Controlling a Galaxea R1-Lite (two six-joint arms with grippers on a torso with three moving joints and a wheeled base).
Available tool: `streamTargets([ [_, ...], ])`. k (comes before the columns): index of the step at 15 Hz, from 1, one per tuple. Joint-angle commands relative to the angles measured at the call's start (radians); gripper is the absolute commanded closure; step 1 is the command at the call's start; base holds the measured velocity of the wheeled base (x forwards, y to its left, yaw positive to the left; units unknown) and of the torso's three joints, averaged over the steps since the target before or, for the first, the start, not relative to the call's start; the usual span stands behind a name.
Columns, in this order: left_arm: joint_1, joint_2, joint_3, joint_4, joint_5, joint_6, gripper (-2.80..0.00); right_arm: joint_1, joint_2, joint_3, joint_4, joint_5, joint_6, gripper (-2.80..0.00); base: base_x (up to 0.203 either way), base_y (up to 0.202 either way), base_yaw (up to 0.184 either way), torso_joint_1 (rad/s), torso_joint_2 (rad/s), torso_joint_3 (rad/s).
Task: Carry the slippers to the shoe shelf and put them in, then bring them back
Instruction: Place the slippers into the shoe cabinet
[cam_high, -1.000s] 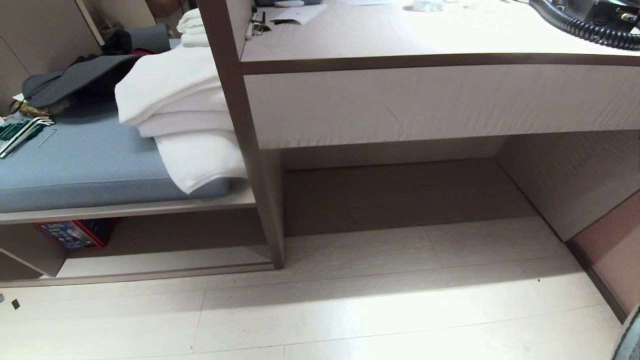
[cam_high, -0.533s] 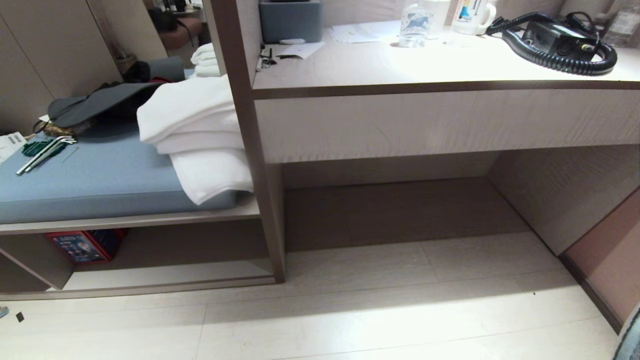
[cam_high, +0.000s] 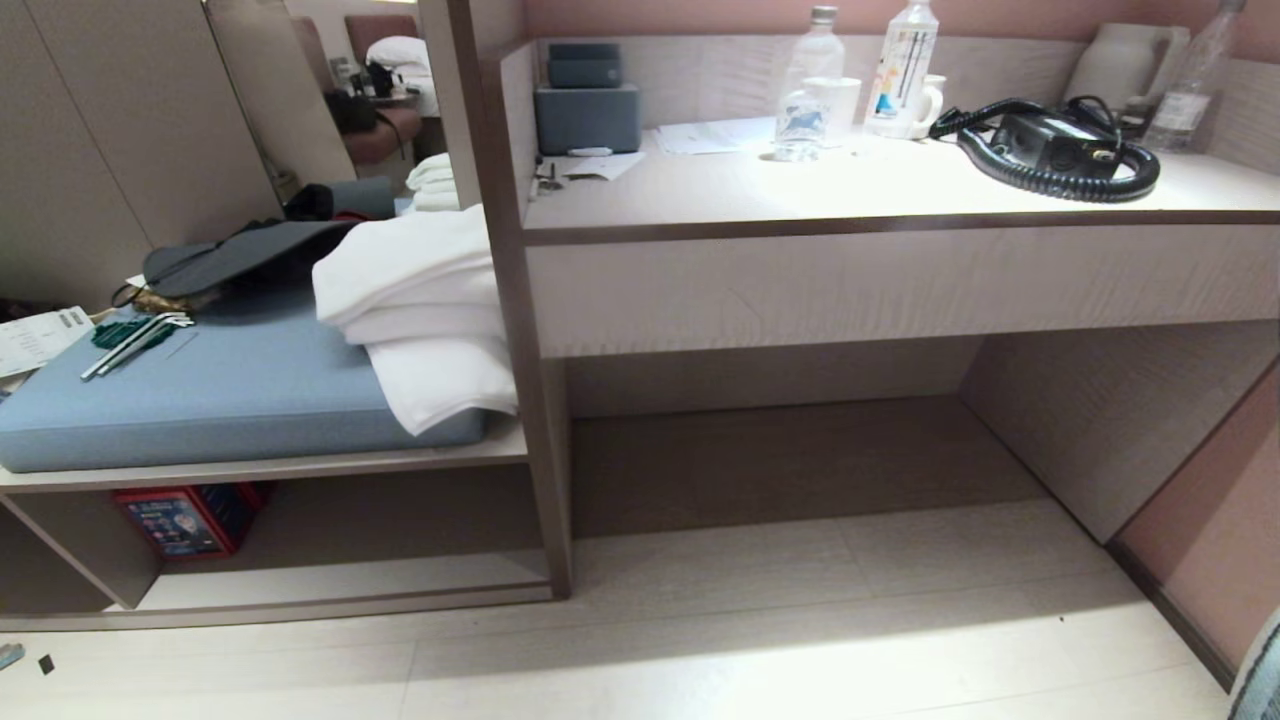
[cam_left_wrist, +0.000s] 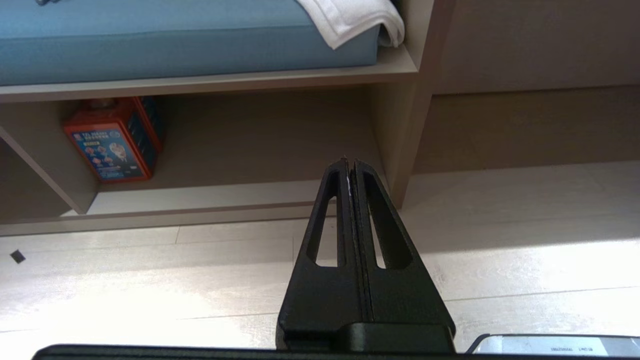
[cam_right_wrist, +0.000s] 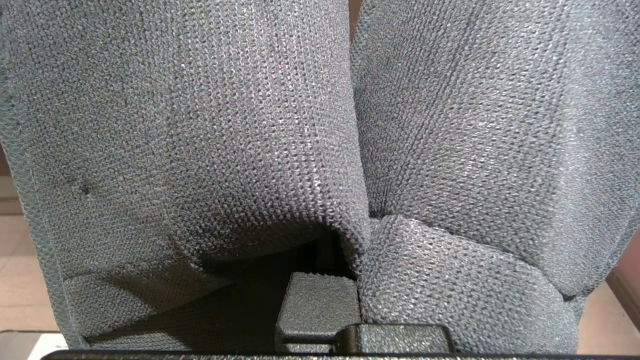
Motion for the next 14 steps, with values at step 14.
streamTargets([
  [14,0.000,0.000,0.000,0.000,0.000,0.001,0.00,0.000,0.000,0.000,0.001,-0.001,0.003,0.00,0.000,0.000,0.000,0.001,0.00,0.130],
])
